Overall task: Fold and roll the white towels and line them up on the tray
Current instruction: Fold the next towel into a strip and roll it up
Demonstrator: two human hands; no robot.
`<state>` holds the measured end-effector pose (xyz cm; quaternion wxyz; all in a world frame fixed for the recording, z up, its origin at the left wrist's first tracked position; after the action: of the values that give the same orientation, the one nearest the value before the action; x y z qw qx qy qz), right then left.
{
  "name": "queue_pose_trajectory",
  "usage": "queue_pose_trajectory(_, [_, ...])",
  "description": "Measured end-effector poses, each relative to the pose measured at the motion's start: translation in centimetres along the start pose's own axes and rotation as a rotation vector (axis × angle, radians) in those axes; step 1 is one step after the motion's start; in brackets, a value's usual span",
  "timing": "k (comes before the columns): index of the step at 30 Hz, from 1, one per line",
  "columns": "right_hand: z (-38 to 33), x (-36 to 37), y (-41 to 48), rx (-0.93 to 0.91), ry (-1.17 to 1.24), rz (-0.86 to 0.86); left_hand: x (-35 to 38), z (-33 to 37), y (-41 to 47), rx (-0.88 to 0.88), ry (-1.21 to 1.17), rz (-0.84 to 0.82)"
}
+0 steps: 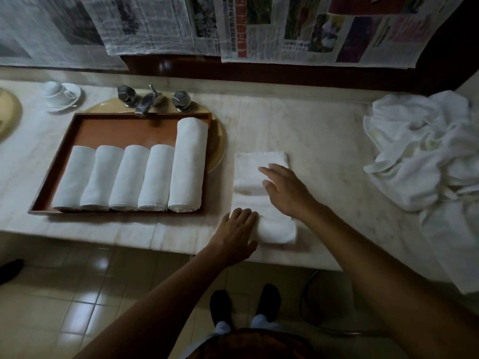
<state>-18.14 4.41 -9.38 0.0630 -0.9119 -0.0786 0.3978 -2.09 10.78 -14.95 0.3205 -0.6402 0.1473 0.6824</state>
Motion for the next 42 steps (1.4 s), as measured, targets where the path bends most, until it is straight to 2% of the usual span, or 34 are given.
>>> queue_pose_trajectory(3, [0.7, 3.4, 4.8, 0.08, -0.222, -0.313, 0.1, -0.2, 0.5, -0.029, -0.032, 0.017])
queue_pose_trajectory(5, [2.0, 4.7, 7.3, 0.141, -0.319, -0.399, 0.2, -0.3, 0.4, -0.04, -0.058, 0.023])
queue_pose_trajectory(14, [3.6, 3.5, 14.0, 0.179, -0.406, -0.29, 0.6, -0.6, 0.1, -0.07, -0.125, 0.059])
queue_pose_trajectory(18, [1.1, 4.2, 10.6, -0.026, -0.289, -0.079, 0.8, -0.8, -0.6, -0.113, -0.093, 0.047])
queue_pose_trajectory(20, [0.4, 6.0, 8.0, -0.125, -0.34, -0.134, 0.7, -0.7, -0.9, -0.129, -0.087, 0.05])
queue_pose_trajectory(22, [1.2, 7.6, 7.3, -0.081, -0.422, -0.221, 0.8, -0.7, -0.9, -0.126, -0.089, 0.035])
queue_pose_trajectory(25, [2.0, 7.3, 10.7, -0.014, -0.437, -0.215, 1.0, -0.8, -0.9, -0.132, -0.091, 0.009])
queue_pose_trajectory(30, [1.8, 5.1, 16.0, -0.005, -0.371, -0.272, 0.9, -0.9, -0.9, -0.143, -0.09, 0.018])
queue_pose_trajectory(32, [1.5, 3.7, 15.3, -0.056, -0.292, -0.176, 0.9, -1.2, -0.9, -0.153, -0.105, 0.02])
queue_pose_trajectory(34, [1.8, 2.4, 13.1, -0.13, -0.258, 0.027, 0.9, -1.4, -1.1, -0.16, -0.119, 0.015])
queue_pose_trajectory(36, [4.0, 1.6, 11.5, -0.051, -0.307, 0.121, 0.8, -1.4, -1.1, -0.156, -0.126, 0.017])
queue_pose_trajectory(39, [7.9, 0.8, 11.9, 0.18, -0.372, 0.018, 0.8, -1.5, -1.0, -0.161, -0.129, 0.03])
queue_pose_trajectory(42, [9.2, -1.2, 13.5, 0.196, -0.356, -0.024, 1.0, -1.6, -0.9, -0.166, -0.129, 0.034])
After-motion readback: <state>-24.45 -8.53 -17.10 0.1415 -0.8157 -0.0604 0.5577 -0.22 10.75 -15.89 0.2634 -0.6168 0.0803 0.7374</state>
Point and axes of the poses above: each hand's wrist, its own y-axis towards the middle knuckle, its own x-axis out of the palm, z = x × y, the point moved 6 cm from there along y, towards the middle knuckle, and after that the axes turned 10 degrees about y, right-handed, at the moved point
